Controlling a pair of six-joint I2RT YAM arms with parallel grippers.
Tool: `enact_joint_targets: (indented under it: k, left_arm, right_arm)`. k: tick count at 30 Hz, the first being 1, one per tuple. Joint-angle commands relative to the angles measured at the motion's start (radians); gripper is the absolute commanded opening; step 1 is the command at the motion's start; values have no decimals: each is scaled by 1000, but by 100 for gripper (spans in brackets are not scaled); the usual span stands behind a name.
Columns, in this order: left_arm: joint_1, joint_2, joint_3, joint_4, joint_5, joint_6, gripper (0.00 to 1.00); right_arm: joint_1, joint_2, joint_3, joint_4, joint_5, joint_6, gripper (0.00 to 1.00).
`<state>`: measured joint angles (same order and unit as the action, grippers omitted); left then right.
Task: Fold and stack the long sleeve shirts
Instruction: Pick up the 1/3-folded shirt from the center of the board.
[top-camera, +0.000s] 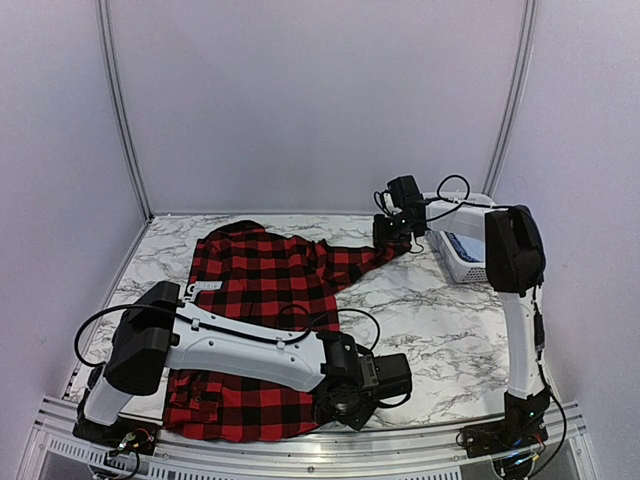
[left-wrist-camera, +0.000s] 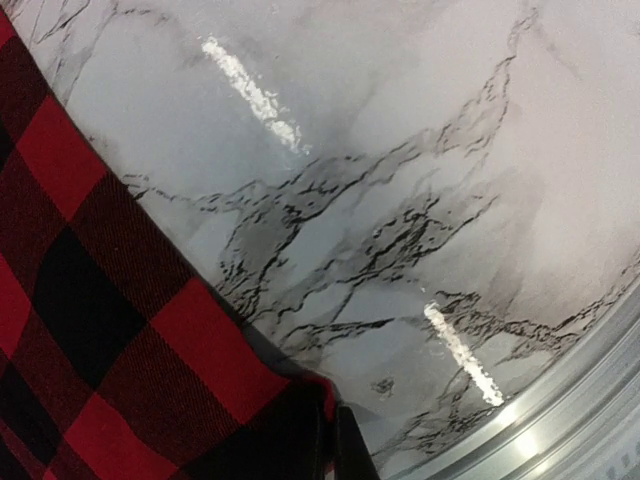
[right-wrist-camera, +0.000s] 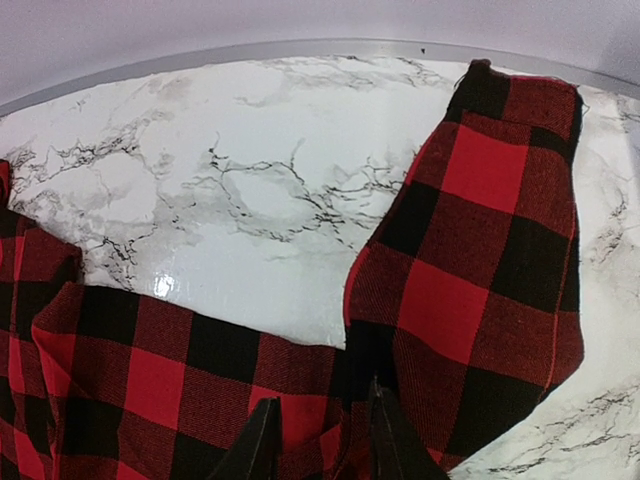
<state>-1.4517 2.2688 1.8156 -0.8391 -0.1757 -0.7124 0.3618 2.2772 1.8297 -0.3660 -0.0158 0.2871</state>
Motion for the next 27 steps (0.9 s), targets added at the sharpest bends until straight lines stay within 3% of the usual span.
enact_joint_targets:
  k: [1,9,22,27]
  left_arm:
    - [5,-105,-62,-65,-86,-33,0]
    - [13,-312,-192,-22,-116,-30,0]
    - [44,-397,-311,61,-61,4,0]
    - [54,-415,-345,87,-49,4,0]
  right_arm:
    - [-10,-25,6,26,11,-9,26]
    - [-18,48,88,3,60,-9,27]
    - [-17,135,154,-43,127,-22,37]
    - [-17,182,209,-66,128,-18,36]
